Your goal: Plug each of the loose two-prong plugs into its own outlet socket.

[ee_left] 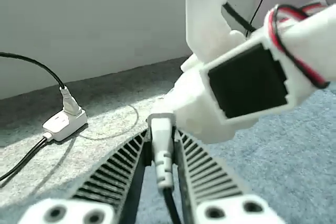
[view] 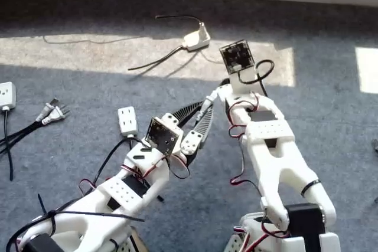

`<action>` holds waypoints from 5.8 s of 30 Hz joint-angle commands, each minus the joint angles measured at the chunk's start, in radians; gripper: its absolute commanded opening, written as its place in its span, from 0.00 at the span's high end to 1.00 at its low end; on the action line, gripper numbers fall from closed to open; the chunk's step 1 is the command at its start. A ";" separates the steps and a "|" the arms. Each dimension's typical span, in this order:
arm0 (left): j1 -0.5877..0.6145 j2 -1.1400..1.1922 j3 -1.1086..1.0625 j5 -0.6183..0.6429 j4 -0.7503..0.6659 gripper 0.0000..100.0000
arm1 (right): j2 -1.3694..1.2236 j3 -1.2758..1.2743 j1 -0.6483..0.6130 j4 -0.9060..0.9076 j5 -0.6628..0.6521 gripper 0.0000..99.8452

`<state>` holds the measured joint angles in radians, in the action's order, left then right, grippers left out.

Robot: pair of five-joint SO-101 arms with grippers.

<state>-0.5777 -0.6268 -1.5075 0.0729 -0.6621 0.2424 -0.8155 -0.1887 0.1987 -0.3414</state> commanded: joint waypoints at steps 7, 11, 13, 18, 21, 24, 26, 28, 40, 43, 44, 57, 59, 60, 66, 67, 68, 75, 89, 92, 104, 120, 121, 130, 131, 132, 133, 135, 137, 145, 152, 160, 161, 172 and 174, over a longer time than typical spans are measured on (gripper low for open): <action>-0.012 -0.016 0.012 0.000 -0.015 0.99 | 0.024 -0.028 0.051 -0.058 0.008 0.99; -0.013 -0.015 0.012 0.000 -0.015 0.99 | 0.116 0.093 0.065 0.094 0.009 0.99; -0.015 -0.015 0.012 0.000 -0.015 0.99 | 0.183 0.156 0.045 0.197 0.020 0.99; -0.016 -0.015 0.012 0.000 -0.015 0.99 | 0.332 0.240 -0.065 0.377 0.114 0.99; -0.015 -0.015 0.012 0.000 -0.015 0.99 | 0.361 0.196 -0.122 0.386 0.106 0.99; -0.015 -0.015 0.012 0.000 -0.015 0.99 | 0.360 0.145 -0.140 0.358 0.100 0.99; -0.013 -0.015 0.012 0.000 -0.015 0.99 | 0.358 0.084 -0.136 0.303 0.100 0.99; -0.012 -0.015 0.012 0.000 -0.015 0.99 | 0.357 0.010 -0.116 0.232 0.100 0.99; -0.012 -0.021 0.008 0.000 -0.015 0.99 | 0.357 -0.410 -0.065 -0.053 0.071 0.99; -0.012 -0.022 0.004 0.000 -0.017 0.99 | 0.357 -0.421 -0.061 -0.053 0.071 0.99; -0.012 -0.022 0.002 0.000 -0.017 0.99 | 0.357 -0.421 -0.061 -0.053 0.071 0.99; -0.012 -0.022 0.002 0.000 -0.020 0.99 | 0.154 -0.410 -0.044 -0.182 0.069 0.99; -0.012 -0.024 0.002 0.000 -0.021 0.99 | 0.030 -0.334 -0.028 -0.191 0.068 0.99; -0.012 -0.024 0.002 0.000 -0.021 0.99 | -0.018 -0.292 -0.015 -0.179 0.071 0.99; -0.012 -0.024 0.002 0.003 -0.021 0.99 | -0.001 -0.189 0.007 -0.108 0.097 0.99; -0.012 -0.024 0.002 0.003 -0.021 0.99 | 0.024 -0.189 0.008 -0.108 0.117 0.99; -0.012 -0.024 0.002 0.003 -0.021 0.99 | 0.050 -0.189 0.012 -0.102 0.129 0.99; -0.012 -0.022 0.002 0.002 -0.017 0.99 | 0.367 -0.070 0.019 0.237 0.137 0.99; 0.117 -0.016 0.268 0.005 0.537 0.99 | 0.481 -0.237 0.231 0.378 0.384 0.99; 0.165 -0.016 0.378 0.005 0.736 0.99 | 0.380 -0.374 0.229 0.213 0.425 0.99; 0.349 -0.013 0.834 -0.126 1.422 0.99 | 0.119 -0.321 0.254 0.090 0.425 0.99; 0.552 0.486 1.508 -0.783 2.093 0.99 | 0.108 -0.315 0.252 0.090 0.425 0.99; 0.550 0.530 1.577 -0.825 2.154 0.99 | 0.108 -0.315 0.252 0.090 0.425 0.99; 0.544 0.682 1.837 -1.174 2.401 0.99 | 0.108 -0.315 0.252 0.090 0.425 0.99; 0.544 0.694 1.837 -1.197 2.401 0.99 | 0.108 -0.315 0.252 0.090 0.425 0.99; 0.544 0.711 1.833 -1.221 2.401 0.99 | 0.108 -0.315 0.252 0.090 0.425 0.99; 0.545 0.728 1.822 -1.249 2.401 0.99 | 0.108 -0.315 0.252 0.090 0.425 0.99; 0.545 0.763 1.801 -1.303 2.401 0.99 | 0.108 -0.315 0.252 0.090 0.425 0.99; 0.545 0.788 1.781 -1.346 2.401 0.99 | 0.108 -0.315 0.252 0.090 0.425 0.99; 0.611 0.840 1.778 -1.439 2.397 0.99 | 0.108 -0.314 0.251 0.087 0.423 0.99; 0.682 0.903 1.778 -1.487 2.394 0.99 | 0.108 -0.314 0.251 0.087 0.423 0.99; 0.676 0.986 1.778 -1.481 2.329 0.99 | 0.108 -0.314 0.251 0.087 0.423 0.99; 0.676 0.990 1.778 -1.481 2.323 0.99 | 0.108 -0.314 0.251 0.087 0.423 0.99; 0.604 1.004 1.837 -1.409 2.321 0.99 | 0.108 -0.314 0.251 0.087 0.423 0.99; 0.593 1.004 1.845 -1.405 2.321 0.99 | 0.108 -0.314 0.251 0.087 0.423 0.99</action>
<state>0.0575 0.3874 0.2877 -1.3372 1.6701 0.3514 -1.1776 0.0552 0.2862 0.0713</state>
